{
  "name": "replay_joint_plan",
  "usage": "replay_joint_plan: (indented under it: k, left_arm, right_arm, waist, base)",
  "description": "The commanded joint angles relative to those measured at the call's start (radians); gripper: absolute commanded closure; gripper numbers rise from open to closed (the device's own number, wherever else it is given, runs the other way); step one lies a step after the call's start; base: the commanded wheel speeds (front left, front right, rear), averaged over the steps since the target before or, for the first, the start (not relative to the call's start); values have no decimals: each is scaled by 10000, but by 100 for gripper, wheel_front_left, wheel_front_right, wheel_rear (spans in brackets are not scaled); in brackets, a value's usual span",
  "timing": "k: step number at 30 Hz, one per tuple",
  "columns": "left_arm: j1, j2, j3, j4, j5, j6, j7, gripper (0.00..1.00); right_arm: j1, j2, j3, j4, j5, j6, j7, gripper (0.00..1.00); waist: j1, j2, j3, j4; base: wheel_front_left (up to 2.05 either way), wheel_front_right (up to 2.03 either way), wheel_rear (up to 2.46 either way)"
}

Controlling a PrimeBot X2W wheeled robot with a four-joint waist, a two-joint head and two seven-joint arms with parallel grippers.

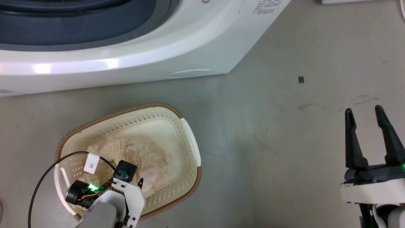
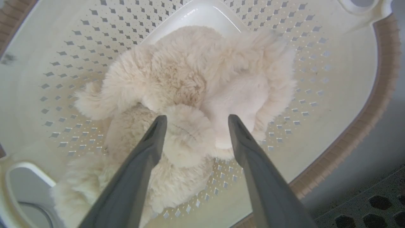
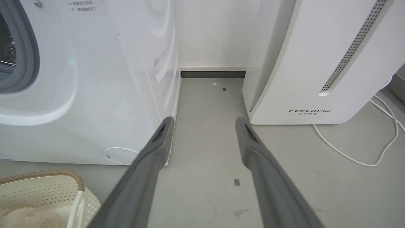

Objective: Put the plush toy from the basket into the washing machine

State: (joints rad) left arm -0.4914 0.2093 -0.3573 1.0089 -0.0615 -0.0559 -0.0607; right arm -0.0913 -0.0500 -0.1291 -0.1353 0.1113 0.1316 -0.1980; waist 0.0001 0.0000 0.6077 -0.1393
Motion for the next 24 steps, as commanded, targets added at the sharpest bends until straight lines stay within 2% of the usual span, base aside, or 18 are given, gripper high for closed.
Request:
replay_joint_plan:
  k: [1,7,24]
  left_arm:
    - [-295,103,-139,281,42,-16,2,0]
    - [-891,413,-895,902,444,-97,116,0]
    - [-2176,1062,-1555,2659,-46,-255,-445,0]
  right_arm:
    - [-187,-2,-72,-112,152,-8,-126,0]
    - [-263,-2,-111,-229,227,-8,-251,0]
    - [-785,-2,-297,-603,204,-9,-606,0]
  waist:
    - [-1,0,253,-87]
    - [-1,0,803,-205]
    - [-1,0,2252,-529]
  base:
    - [0,0,0]
    - [0,0,0]
    - [0,0,0]
